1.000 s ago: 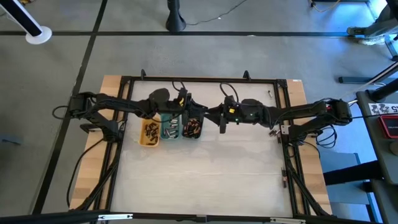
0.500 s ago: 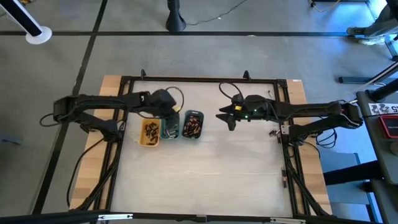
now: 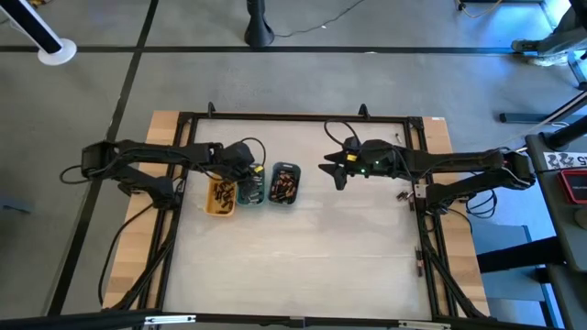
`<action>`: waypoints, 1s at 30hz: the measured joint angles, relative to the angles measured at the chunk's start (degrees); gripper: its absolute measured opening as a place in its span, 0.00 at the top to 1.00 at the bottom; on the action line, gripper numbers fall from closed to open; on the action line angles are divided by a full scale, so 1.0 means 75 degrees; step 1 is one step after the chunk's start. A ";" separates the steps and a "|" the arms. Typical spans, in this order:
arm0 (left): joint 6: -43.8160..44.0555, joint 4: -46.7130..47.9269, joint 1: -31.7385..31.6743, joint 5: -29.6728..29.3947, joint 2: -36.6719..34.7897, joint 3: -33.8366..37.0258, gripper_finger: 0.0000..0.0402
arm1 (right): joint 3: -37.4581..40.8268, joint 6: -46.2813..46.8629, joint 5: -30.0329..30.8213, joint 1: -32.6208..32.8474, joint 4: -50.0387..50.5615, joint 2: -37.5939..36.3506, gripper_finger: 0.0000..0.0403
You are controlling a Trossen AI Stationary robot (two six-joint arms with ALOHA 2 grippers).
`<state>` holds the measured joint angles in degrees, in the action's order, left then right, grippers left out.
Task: Sort batteries
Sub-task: Put the silver battery into the green bin, then put the large black battery into the blue bin
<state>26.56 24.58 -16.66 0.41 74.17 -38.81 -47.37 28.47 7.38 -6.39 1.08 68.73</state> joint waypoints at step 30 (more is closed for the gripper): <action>-0.0638 -0.1055 -0.0001 -0.0107 0.0003 -0.0586 0.64 | 0.0003 -0.0026 -0.0064 -0.0003 -0.0006 0.0006 0.47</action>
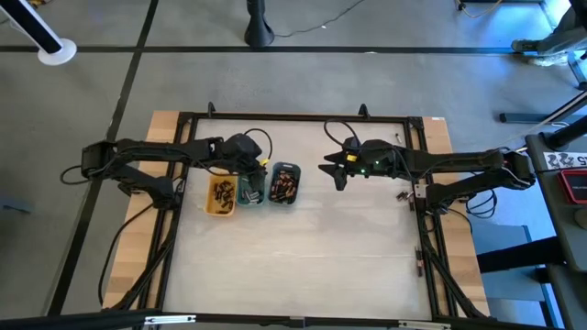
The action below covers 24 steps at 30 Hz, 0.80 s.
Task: Sort batteries
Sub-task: Put the large black battery into the blue bin
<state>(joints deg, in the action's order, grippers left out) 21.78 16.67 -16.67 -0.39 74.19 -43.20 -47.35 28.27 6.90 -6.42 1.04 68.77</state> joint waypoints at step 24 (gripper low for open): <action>-0.0105 -0.0146 0.0000 -0.0045 0.0000 0.0000 0.64 | 0.0000 -0.0003 0.0144 0.0000 -0.0011 0.0000 0.47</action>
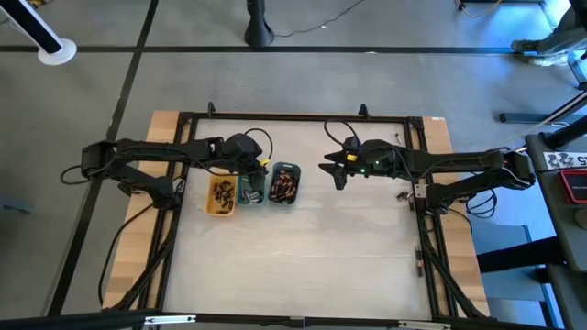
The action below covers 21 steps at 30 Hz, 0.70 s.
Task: Sort batteries
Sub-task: Put the large black battery into the blue bin
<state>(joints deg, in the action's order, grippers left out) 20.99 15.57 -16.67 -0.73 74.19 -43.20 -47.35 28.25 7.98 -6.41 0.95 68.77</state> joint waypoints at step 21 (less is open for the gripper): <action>-0.0003 0.0000 0.0000 0.0000 0.0000 0.0000 0.64 | 0.0000 -0.0003 -0.0001 0.0000 0.0003 0.0000 0.47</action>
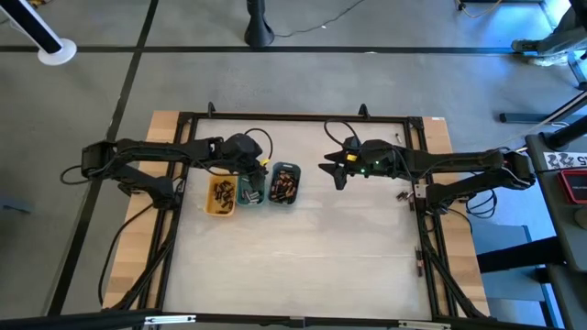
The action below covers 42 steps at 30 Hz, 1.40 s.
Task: Sort batteries
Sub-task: Put the large black battery into the blue bin
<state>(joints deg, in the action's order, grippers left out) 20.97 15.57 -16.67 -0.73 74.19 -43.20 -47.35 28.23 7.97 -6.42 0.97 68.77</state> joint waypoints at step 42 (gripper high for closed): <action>-0.2452 -0.1125 -0.0192 0.2347 -0.0361 0.0006 0.64 | -0.1189 0.1171 -0.1654 0.0584 0.9152 0.1915 0.47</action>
<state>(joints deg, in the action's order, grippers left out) 2.58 7.14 -18.11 16.87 71.48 -43.16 -56.27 37.01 -4.44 -2.04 69.62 83.13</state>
